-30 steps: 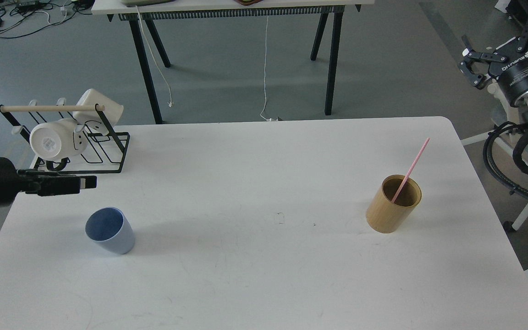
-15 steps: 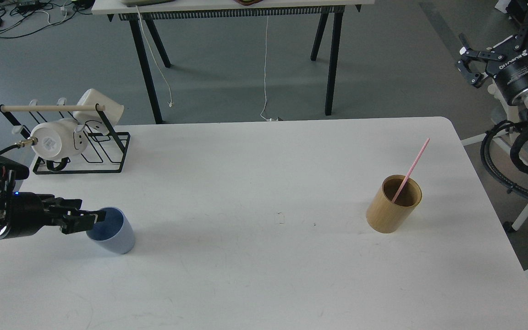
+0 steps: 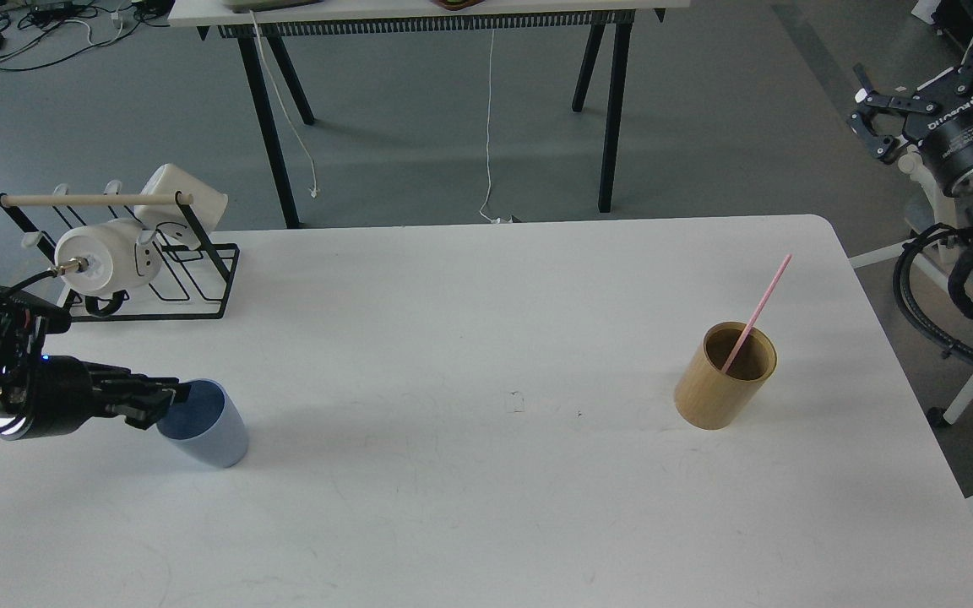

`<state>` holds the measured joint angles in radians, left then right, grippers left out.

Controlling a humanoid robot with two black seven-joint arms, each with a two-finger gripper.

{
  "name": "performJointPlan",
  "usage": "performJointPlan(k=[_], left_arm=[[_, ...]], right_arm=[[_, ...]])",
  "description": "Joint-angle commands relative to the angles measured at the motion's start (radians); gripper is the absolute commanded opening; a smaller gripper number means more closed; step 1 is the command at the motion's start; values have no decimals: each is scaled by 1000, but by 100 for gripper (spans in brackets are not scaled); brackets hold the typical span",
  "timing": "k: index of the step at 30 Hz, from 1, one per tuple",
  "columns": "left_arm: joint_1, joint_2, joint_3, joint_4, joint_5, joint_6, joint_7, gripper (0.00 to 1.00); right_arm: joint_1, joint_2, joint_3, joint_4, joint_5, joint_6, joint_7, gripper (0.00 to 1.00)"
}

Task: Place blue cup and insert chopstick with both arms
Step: 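Reach the left gripper to the blue cup and grasp it, then carry the blue cup with the left gripper toward the table center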

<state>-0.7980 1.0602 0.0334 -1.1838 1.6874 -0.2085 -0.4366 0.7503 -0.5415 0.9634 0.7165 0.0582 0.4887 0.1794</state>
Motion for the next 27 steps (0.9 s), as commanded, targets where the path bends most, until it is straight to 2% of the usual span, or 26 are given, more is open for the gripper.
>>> performJointPlan(k=[1,5,11,16,19,24,27], left_arm=[[-1,0,6,0,0,1,-10,13],[-1,0,5,-5,5,0,-34,1],[-44,6,-13,-42,5,-11,-52,0],[-159,-5,-17,-112,5,-158,-52,0],[-219,-69,-15,-134,6,-199,-52,0],[-303,-210,-9,-134,12,-280,15,0],[-320,-343,-9,-123,70,-280,51,0]], right_arm=[[1,0,2,3,0,0,0,99],[3,0,3,4,0,0,-1,99],[3,-2,5,4,0,0,0,99],[11,-17,17,6,0,0,-1,99],[58,-35,15,-2,-3,0,-5,99],[127,-48,9,-5,-6,0,-12,99],[130,-48,6,-2,-6,0,-14,99]])
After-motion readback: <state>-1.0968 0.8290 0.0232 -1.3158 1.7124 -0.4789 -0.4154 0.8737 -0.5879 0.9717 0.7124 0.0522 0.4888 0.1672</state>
